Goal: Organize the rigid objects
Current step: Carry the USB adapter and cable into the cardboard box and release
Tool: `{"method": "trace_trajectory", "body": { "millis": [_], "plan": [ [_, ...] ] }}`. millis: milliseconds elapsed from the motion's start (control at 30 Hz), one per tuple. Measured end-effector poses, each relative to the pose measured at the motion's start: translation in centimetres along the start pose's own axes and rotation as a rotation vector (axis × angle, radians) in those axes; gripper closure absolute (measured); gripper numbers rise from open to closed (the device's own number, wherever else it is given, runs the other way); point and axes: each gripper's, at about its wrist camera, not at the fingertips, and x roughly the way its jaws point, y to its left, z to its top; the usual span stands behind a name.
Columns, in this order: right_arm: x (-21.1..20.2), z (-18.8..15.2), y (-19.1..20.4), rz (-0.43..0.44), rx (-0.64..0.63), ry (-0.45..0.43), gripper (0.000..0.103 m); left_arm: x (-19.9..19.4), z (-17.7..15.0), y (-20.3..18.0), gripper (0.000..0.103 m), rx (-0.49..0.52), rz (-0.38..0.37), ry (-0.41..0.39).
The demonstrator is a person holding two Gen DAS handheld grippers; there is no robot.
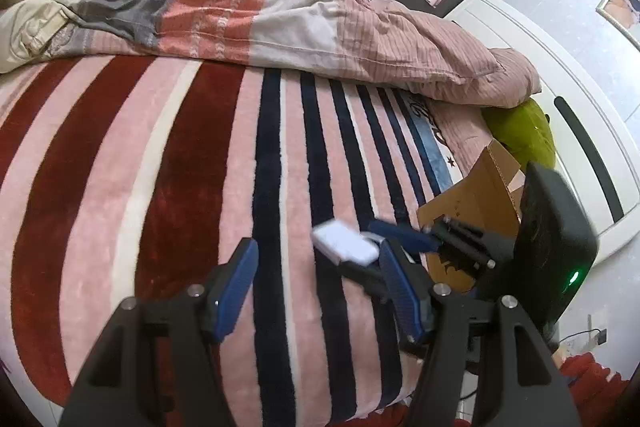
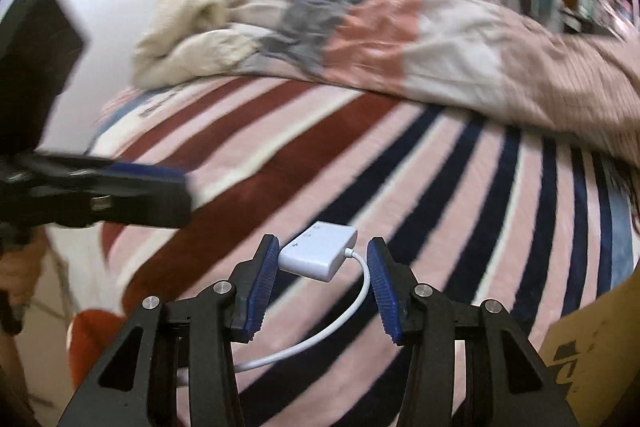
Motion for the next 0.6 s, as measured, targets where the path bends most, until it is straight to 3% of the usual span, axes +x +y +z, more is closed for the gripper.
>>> {"method": "trace_trajectory", "body": {
  "millis": [167,267,500,567,600],
  "plan": [
    [3.3,-3.6,-0.5,-0.005,0.022,0.109,0.061,0.0,-1.3,-0.1,0.043,-0.011,0.028,0.009],
    [4.8,-5.7,-0.8,-0.055,0.012,0.124,0.061,0.2,-1.8,0.2,0.043,-0.021,0.048,0.021],
    [4.8,-7.3,-1.2,-0.054,0.065,0.101,0.05,0.3,-2.6,0.3,0.043,-0.028,0.056,0.032],
    [4.9,-7.5,-0.8,-0.073,0.039,0.094,0.05,0.3,-2.8,0.2,0.043,-0.025,0.058,0.036],
    [4.9,-7.5,-0.6,-0.083,0.029,0.084,0.06,0.4,-2.9,0.1,0.043,-0.023,0.059,0.039]
  ]
}}
